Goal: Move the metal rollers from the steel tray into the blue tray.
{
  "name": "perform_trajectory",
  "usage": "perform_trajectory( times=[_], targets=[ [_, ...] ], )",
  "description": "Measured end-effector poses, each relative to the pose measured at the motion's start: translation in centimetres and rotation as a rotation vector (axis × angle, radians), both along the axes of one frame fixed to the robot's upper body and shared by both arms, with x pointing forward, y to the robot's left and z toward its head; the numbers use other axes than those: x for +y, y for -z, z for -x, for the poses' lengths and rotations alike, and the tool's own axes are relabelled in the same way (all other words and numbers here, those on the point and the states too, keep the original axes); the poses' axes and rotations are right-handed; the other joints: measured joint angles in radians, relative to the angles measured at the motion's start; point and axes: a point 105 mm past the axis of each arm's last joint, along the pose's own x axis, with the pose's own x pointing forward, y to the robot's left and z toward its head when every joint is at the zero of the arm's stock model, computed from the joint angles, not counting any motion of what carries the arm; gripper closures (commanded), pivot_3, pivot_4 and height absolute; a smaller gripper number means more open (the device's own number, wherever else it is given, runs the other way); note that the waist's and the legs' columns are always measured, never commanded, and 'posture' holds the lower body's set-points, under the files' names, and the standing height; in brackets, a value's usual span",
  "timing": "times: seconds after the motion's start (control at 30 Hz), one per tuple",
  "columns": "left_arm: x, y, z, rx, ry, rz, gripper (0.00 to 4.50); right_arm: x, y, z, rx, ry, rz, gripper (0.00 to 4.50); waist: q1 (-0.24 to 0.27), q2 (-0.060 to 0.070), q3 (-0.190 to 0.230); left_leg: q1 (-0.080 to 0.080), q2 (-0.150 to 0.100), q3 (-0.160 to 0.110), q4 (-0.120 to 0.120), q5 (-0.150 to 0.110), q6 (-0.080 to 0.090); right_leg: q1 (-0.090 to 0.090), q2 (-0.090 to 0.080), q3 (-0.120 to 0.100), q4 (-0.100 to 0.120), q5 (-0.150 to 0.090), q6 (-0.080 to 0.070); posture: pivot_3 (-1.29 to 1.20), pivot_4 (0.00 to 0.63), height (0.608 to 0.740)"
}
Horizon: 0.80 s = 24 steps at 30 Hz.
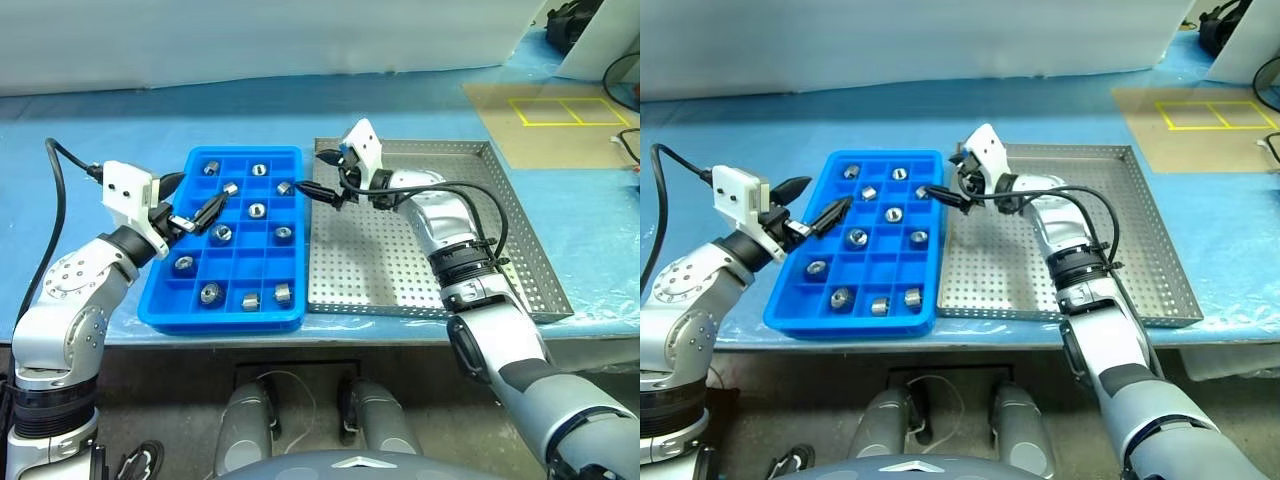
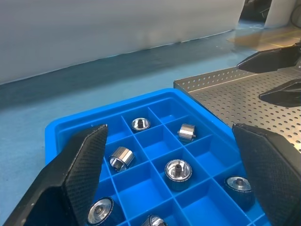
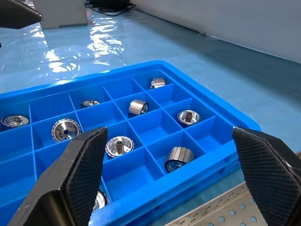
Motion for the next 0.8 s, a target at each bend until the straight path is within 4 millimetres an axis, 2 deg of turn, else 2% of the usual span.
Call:
perform_trajectory(
  times=[0.8],
  targets=[
    [-0.40,-0.62,-0.29,-0.019,-0.002,0.023,0.00,0.96,-0.16,0.11,0.003,-0.023,-0.020,0.15,0.002,0.000,0.000,0.000,0.000,0.000,-0.001,0.000,0.000,0.000,0.000,0.000,0.000,0.000,0.000,-0.17,0.150,0.740]
  ],
)
